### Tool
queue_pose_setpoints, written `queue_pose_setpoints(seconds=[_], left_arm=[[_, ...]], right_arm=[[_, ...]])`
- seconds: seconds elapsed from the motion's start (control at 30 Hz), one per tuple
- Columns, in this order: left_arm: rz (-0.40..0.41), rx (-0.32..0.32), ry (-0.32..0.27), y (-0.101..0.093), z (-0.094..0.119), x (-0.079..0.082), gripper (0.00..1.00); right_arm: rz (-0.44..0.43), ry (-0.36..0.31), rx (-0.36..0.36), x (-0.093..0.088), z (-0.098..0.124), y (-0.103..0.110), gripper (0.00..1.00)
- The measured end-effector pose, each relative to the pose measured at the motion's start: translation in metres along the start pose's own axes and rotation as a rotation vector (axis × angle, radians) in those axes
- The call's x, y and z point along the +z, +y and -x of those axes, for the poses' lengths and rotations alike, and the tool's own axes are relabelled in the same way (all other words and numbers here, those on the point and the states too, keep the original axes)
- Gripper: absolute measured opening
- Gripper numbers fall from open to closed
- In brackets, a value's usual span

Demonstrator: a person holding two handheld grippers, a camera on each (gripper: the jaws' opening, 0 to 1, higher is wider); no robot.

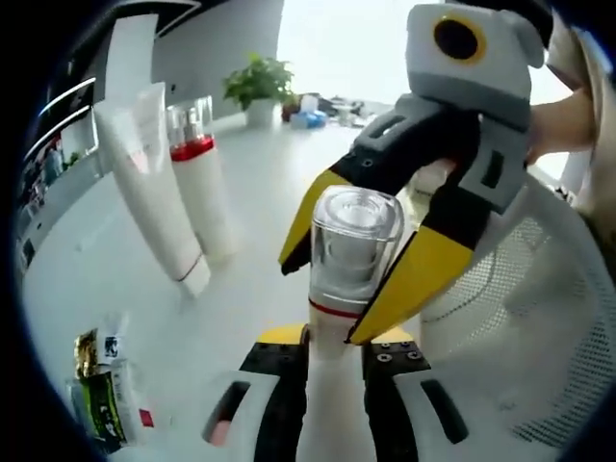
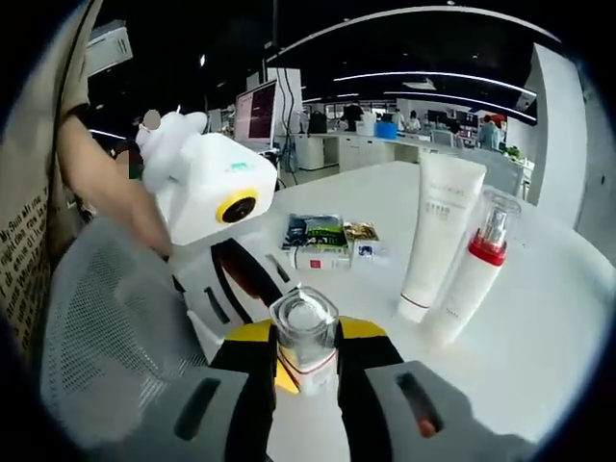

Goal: Arrange the skincare products in the storage area until every visible bottle or jar stands upright without overlapping.

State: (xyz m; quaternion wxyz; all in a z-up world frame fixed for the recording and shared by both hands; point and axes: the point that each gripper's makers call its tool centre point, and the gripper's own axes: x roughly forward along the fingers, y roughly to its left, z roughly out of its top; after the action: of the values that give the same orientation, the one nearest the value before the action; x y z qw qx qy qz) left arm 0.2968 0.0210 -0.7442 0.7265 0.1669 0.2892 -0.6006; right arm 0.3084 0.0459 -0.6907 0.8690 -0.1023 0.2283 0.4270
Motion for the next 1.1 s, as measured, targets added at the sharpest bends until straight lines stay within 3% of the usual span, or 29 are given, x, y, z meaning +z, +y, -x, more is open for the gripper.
queue_pose_setpoints(seconds=[0.77, 1.1], left_arm=[[-0.036, -0.019, -0.003, 0.006, -0.012, -0.001, 0.17], [-0.038, -0.03, -0.001, 0.01, -0.019, 0.001, 0.17]], right_arm=[[-0.083, -0.032, -0.022, -0.004, -0.002, -0.007, 0.3], [-0.118, -0.013, -0.04, -0.012, 0.003, -0.014, 0.47]])
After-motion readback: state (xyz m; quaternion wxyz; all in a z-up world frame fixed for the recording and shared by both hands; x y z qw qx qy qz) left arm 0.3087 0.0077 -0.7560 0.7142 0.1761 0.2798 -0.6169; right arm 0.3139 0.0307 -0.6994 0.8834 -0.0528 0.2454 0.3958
